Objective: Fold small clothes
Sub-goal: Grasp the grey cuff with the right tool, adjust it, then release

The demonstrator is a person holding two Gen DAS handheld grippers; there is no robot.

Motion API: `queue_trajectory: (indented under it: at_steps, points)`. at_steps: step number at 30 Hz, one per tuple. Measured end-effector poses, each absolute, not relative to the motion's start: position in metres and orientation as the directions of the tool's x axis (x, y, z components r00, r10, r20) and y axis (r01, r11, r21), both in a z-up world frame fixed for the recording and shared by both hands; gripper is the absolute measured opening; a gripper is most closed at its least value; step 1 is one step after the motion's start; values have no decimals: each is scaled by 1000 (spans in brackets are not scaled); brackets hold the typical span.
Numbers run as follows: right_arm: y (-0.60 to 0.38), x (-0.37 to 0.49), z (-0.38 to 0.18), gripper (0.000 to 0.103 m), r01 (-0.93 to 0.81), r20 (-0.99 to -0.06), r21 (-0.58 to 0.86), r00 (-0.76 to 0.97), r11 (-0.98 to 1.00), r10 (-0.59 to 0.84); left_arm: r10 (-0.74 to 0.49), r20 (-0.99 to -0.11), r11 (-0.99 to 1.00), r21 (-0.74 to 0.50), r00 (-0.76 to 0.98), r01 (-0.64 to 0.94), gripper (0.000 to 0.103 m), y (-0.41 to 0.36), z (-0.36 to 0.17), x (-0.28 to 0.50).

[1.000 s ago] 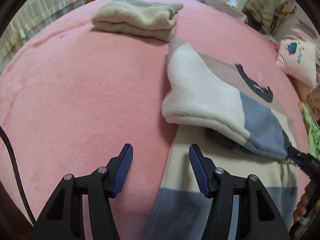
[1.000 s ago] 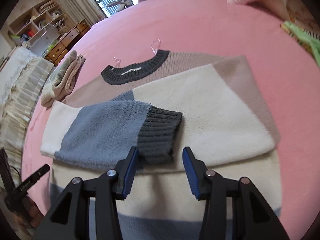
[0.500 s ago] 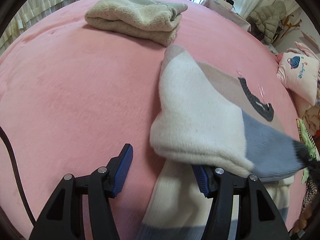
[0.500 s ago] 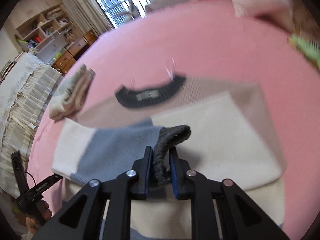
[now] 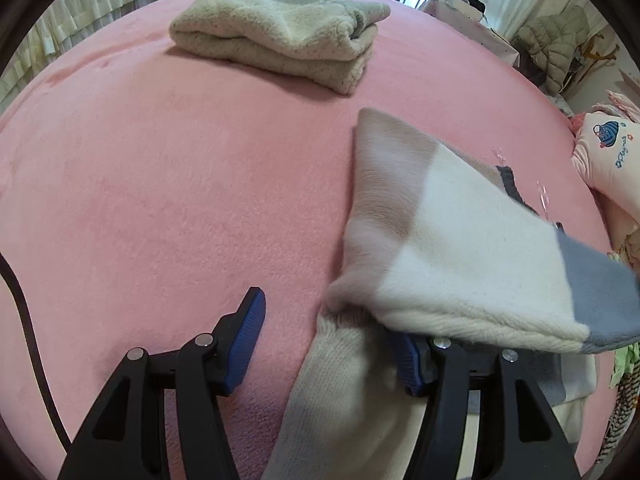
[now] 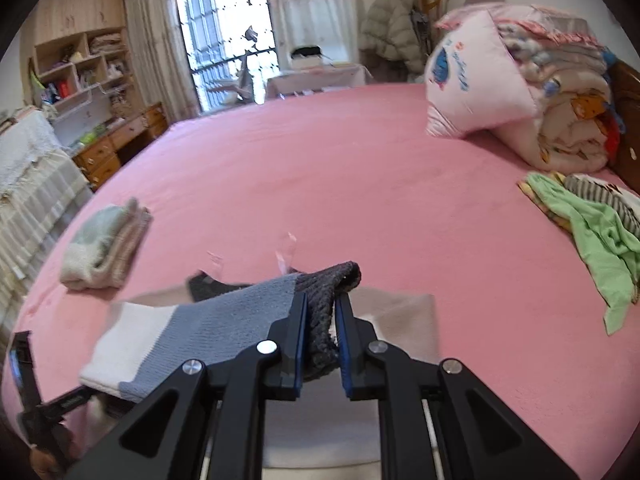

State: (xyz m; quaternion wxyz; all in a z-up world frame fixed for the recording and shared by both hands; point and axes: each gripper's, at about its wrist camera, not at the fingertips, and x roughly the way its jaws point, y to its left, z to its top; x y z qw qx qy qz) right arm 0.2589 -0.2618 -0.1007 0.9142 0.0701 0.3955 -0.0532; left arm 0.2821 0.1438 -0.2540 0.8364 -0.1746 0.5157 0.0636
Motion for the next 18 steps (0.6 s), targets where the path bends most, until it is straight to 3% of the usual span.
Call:
queue_trajectory:
  at_steps: [6, 18]
  points:
    - [-284, 270, -158, 13, 183, -832, 74, 553, 980, -41, -70, -890, 941, -208, 450, -265, 59, 144, -256, 275]
    - [-288, 272, -204, 13, 194, -878, 41, 474, 980, -57, -83, -894, 938, -219, 441, -268, 59, 155, -257, 258]
